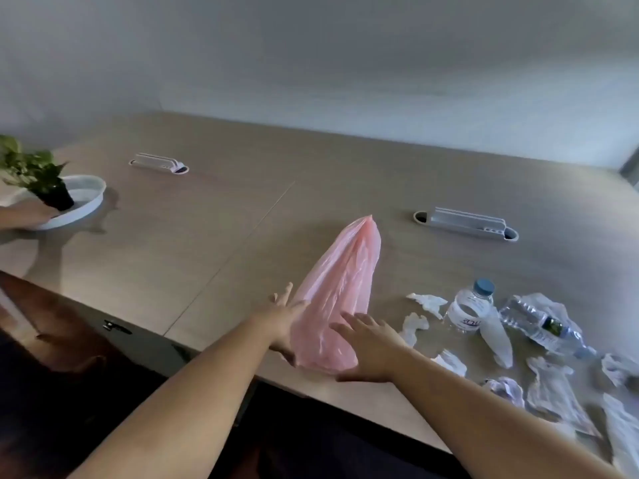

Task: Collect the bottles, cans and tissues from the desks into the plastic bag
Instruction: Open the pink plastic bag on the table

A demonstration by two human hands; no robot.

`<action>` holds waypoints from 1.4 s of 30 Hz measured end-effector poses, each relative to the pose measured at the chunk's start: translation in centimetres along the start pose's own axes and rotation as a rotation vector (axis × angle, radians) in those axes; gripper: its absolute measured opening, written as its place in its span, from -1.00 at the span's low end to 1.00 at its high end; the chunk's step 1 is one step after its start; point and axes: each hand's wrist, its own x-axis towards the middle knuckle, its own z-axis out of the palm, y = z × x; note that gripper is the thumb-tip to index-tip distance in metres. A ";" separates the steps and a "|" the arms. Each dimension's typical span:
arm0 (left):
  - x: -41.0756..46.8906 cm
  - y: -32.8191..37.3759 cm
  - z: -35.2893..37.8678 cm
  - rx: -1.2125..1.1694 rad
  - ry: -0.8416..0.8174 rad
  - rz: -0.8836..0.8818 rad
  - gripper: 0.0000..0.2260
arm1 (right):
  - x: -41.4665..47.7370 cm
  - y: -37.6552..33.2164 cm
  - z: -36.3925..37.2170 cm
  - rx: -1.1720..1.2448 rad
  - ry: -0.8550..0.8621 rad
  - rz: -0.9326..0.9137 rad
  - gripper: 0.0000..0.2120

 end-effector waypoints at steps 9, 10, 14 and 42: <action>2.0 0.9 3.9 -0.209 0.171 0.063 -0.53 | 1.8 0.2 2.4 0.025 0.092 0.057 -0.51; 2.1 1.1 3.9 -0.175 0.221 0.079 -0.63 | 1.9 0.4 2.3 0.036 0.132 0.059 -0.61; 2.4 1.4 2.4 -0.244 0.387 0.080 -0.80 | 2.0 1.6 -0.1 0.118 0.256 0.133 -0.81; -3.8 9.6 -13.3 -1.697 0.187 -0.064 -0.86 | -8.1 3.7 -12.5 0.878 0.760 0.221 -0.23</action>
